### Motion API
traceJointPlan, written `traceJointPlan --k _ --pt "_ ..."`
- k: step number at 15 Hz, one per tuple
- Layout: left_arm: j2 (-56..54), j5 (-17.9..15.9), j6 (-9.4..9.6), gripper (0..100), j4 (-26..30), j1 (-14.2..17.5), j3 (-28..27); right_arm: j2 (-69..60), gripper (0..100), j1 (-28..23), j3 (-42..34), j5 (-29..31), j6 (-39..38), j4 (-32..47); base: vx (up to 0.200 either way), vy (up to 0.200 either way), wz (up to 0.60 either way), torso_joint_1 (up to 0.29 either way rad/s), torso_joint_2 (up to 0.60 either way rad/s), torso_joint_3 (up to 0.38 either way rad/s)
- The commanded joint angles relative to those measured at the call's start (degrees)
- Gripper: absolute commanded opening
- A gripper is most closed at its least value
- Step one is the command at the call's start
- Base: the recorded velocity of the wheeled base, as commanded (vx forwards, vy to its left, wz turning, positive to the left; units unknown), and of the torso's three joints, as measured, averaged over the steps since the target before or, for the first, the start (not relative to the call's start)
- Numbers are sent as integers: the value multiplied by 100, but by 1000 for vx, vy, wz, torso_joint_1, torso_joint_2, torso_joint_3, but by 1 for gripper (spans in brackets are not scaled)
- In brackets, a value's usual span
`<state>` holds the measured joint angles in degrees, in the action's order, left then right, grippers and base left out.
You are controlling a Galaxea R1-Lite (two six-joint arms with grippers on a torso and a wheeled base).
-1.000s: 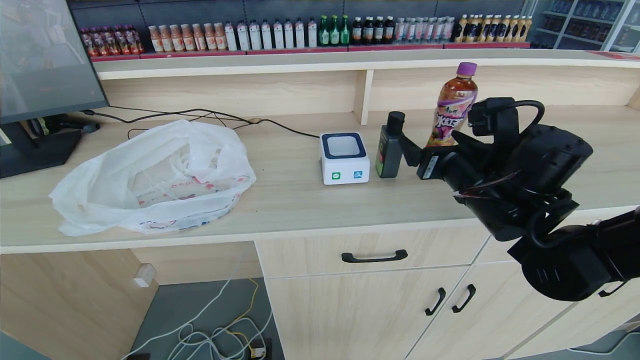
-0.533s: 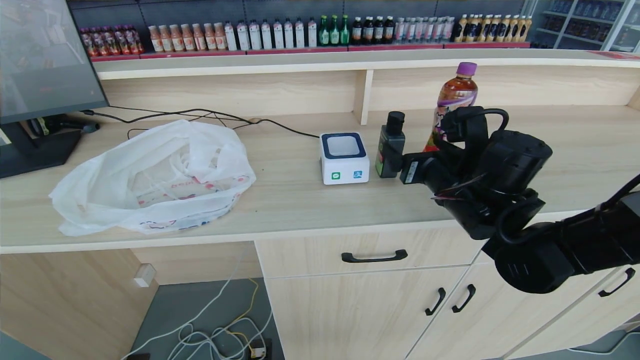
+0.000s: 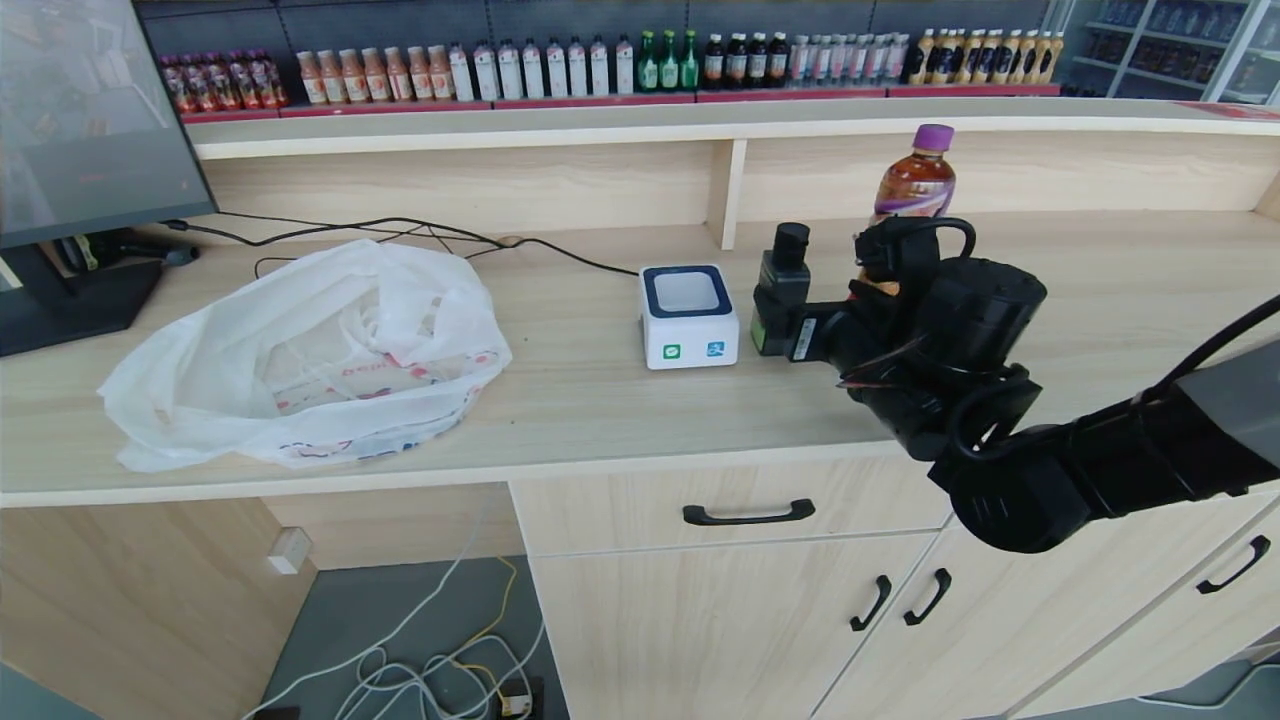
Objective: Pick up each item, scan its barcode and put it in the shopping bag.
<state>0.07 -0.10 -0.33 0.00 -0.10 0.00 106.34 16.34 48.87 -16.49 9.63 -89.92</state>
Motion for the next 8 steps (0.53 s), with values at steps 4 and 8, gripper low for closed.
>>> traceJointPlan --k 4,8 --pt "1 1 -2 100 0 1 0 -272 0 133 -203 331 -49 -8 0 0 0 0 0 0" --pt "1 1 -2 100 0 1 0 -447 0 643 -537 1746 -409 -8 0 0 0 0 0 0"
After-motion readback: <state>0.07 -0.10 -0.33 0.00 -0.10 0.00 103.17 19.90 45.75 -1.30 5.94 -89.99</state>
